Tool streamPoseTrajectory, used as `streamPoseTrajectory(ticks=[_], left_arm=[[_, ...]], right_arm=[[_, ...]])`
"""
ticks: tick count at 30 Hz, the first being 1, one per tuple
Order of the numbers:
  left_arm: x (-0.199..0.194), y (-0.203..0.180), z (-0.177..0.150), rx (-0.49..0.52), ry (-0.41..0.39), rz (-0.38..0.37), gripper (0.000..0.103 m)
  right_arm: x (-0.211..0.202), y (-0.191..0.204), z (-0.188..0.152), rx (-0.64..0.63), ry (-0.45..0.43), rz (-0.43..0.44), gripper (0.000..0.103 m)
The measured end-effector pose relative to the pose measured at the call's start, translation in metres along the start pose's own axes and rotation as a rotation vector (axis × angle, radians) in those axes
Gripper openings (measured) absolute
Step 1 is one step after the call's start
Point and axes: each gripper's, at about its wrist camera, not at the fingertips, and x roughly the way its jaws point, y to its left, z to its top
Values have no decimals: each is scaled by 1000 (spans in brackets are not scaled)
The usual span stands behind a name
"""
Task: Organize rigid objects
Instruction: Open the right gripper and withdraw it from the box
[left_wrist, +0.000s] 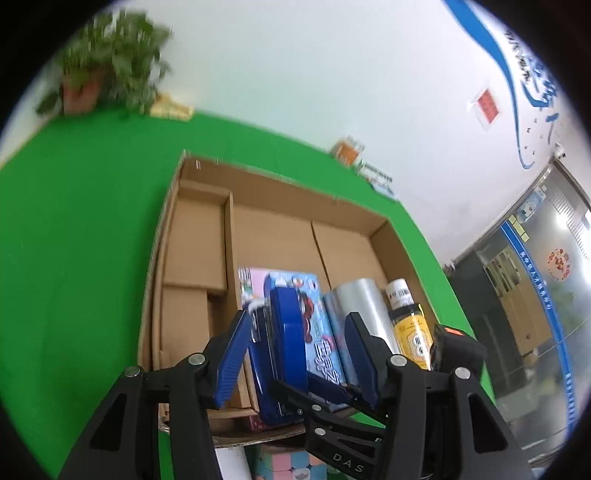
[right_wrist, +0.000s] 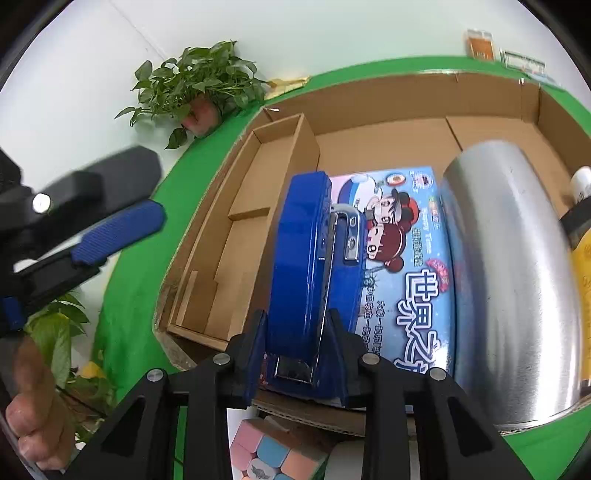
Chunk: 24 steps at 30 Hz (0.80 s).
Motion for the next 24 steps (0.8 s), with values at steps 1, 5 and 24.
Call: streamPoseTrajectory(ticks=[1, 5, 24], left_arm=[[-10, -6, -2, 28, -48, 20, 52], [-40, -27, -12, 115, -158, 81, 62], [-79, -59, -129, 151, -238, 305, 85]], right_arm=[[-1, -1, 0, -4, -1, 11, 30], [-21, 7, -9, -105, -66, -32, 38], [-158, -20, -158, -249, -284, -131, 101]])
